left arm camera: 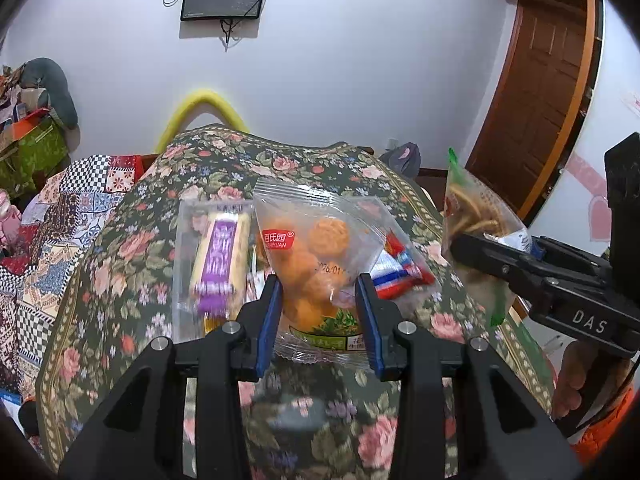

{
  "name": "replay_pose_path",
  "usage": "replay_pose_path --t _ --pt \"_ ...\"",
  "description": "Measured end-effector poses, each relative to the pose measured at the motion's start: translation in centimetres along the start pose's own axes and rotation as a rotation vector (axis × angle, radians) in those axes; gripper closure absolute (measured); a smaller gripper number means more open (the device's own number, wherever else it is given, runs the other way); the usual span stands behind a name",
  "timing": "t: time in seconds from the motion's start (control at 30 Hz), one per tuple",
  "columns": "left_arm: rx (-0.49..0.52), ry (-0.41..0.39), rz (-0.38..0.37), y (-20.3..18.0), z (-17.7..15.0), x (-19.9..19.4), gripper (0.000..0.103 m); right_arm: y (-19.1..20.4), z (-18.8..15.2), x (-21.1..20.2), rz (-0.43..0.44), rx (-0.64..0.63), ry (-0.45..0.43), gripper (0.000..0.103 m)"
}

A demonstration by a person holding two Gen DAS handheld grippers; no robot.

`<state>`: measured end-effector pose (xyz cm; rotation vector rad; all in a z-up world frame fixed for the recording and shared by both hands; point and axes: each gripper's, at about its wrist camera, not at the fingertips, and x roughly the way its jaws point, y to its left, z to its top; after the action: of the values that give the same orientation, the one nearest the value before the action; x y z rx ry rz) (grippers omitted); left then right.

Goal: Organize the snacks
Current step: 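Lower the cookie bag and bread bag into the clear box and release both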

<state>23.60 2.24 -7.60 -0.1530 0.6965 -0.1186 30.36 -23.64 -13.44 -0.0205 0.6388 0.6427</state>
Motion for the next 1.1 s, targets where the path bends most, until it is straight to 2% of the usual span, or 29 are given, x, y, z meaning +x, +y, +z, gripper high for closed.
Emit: replay_pose_path --t 0.17,0.43,0.63,0.77,0.87,0.93,1.0,1.1 --pt "0.001 0.009 0.01 0.3 1.5 2.0 0.066 -0.4 1.8 2.4 -0.013 -0.003 0.011 0.058" --pt "-0.011 0.04 0.013 0.7 2.9 5.5 0.066 -0.8 2.8 6.4 -0.045 -0.015 0.053 0.058" --pt "-0.025 0.081 0.016 1.4 2.8 8.2 0.065 -1.1 2.4 9.0 -0.067 -0.02 0.108 0.058" --pt "-0.027 0.097 0.026 1.7 2.3 9.3 0.064 -1.1 2.3 9.4 -0.054 -0.007 0.108 0.058" --pt "-0.027 0.1 0.024 2.0 2.1 9.2 0.059 -0.7 2.4 9.4 -0.061 -0.021 0.117 0.056" --pt "-0.034 0.094 0.025 2.2 2.1 8.7 0.05 -0.5 2.4 9.1 -0.069 -0.033 0.119 0.054" --pt "-0.039 0.082 0.027 2.4 2.1 8.2 0.045 -0.6 2.5 8.7 -0.071 -0.035 0.111 0.048" --pt "-0.046 0.062 0.013 2.4 2.2 6.8 0.044 -0.7 2.6 7.4 -0.064 -0.034 0.088 0.043"
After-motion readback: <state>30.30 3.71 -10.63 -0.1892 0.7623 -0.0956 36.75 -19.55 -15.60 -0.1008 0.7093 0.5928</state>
